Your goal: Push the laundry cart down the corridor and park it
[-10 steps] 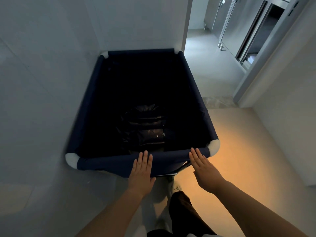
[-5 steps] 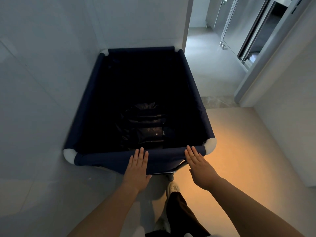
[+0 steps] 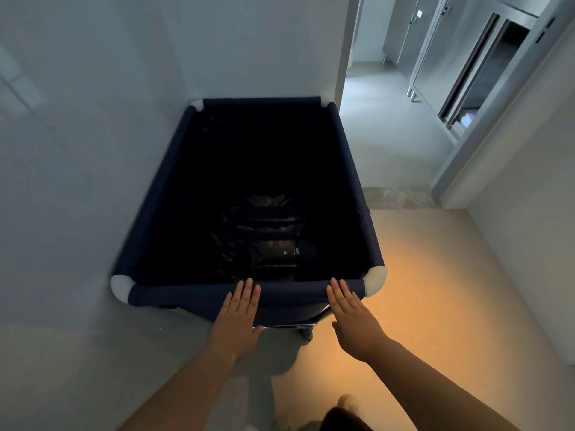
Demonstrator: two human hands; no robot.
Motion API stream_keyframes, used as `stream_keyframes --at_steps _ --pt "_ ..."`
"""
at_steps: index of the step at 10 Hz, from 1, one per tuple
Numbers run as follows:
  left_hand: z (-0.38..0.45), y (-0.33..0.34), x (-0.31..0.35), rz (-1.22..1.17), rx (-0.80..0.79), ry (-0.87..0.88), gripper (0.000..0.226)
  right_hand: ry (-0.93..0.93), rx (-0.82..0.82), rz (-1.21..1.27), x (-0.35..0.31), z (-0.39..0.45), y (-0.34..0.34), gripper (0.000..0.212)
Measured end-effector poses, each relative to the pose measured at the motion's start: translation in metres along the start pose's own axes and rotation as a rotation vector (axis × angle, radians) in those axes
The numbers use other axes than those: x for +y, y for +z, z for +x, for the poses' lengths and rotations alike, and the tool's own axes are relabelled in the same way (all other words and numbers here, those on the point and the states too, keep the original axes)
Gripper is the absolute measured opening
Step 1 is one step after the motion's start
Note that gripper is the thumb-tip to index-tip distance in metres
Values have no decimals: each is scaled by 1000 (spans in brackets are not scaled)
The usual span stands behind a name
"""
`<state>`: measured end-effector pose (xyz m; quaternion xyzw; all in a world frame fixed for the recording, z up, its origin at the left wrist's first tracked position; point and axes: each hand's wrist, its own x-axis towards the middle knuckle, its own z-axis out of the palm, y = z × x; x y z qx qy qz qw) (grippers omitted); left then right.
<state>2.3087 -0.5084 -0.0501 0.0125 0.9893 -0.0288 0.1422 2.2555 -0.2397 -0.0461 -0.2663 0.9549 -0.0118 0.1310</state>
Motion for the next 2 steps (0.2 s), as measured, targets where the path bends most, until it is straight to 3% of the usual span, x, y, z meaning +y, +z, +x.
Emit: stream_keyframes --at_steps 1,2 --pt "5 -19 5 25 1 -29 76 -43 -23 -4 7 -1 -7 68" --pt "18 -59 22 25 156 32 73 -131 -9 -7 16 2 -31 64"
